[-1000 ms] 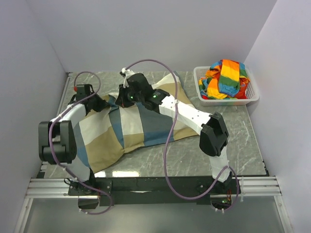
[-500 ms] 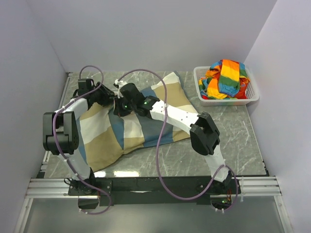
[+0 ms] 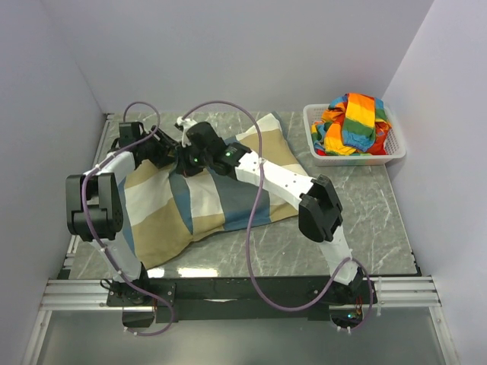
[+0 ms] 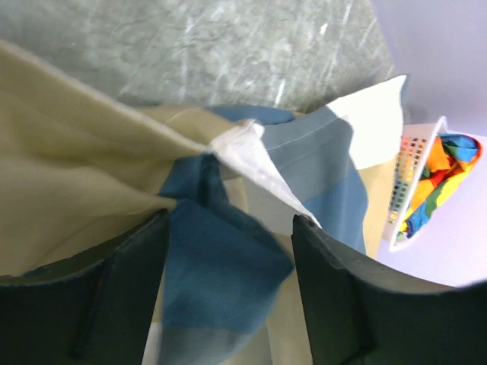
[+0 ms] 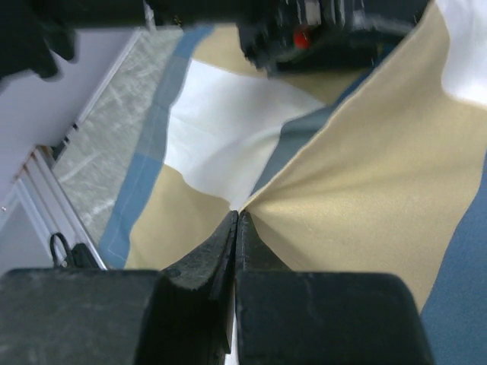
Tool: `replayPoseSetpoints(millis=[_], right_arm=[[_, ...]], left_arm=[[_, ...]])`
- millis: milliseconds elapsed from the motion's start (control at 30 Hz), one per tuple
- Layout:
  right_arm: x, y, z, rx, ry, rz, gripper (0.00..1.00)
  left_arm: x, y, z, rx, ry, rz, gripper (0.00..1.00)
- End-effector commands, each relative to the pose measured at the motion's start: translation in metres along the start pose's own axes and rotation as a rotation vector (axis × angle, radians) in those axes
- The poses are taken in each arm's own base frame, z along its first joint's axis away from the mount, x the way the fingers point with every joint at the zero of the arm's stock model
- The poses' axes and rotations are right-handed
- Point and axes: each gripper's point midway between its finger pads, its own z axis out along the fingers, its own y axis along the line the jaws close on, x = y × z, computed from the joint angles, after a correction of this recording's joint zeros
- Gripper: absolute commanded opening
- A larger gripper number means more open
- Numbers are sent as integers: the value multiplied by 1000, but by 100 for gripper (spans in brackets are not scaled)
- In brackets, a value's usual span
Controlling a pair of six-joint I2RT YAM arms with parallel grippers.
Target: Put the pillow into the pillowcase
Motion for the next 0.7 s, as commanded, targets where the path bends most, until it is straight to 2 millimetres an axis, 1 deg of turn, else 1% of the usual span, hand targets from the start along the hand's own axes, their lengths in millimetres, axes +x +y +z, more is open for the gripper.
replayPoseSetpoints(millis=[0,33,67,100,167,200,267,300,333,367,400,433,500,600,633,667], right_arm=[[-22,32,-2,-104,-15,-49,0],[-19,32,0,-107,-3,-48,0],[-10,30,6,-108,29,-47,0],[-11,30,7,-111,30,-50,0],[-3,26,12,-105,48,-49,0],[0,26,14,-102,54,-53,1],[7,21,20,-89,71,-56,7],[5,21,21,-89,66,-60,8],[13,17,28,-82,88,-59,10],[10,19,30,-87,83,-65,11],[12,20,33,-92,90,-65,11],[17,19,39,-93,99,-65,11],[15,22,41,-101,86,-59,11],[8,32,42,-124,59,-50,11],[2,36,41,-133,34,-52,12],[-1,36,41,-132,24,-47,15]], left_arm=[[-25,-42,-9,105,-31,85,72],[-27,-43,-9,108,-27,96,72],[-32,-44,-7,101,-26,92,72],[-37,-43,-7,97,-34,93,71],[-44,-45,-3,106,-38,93,69],[-46,-43,-1,99,-35,90,66],[-49,-40,9,94,-19,96,59],[-48,-39,12,97,-6,94,47],[-47,-38,15,99,2,92,38],[-49,-36,19,100,4,93,31],[-50,-36,20,98,4,96,22],[-49,-35,22,94,11,99,18],[-53,-32,27,81,10,101,11],[-53,-30,30,78,14,95,8],[-53,-30,30,84,15,96,11],[-55,-35,28,106,18,100,21]])
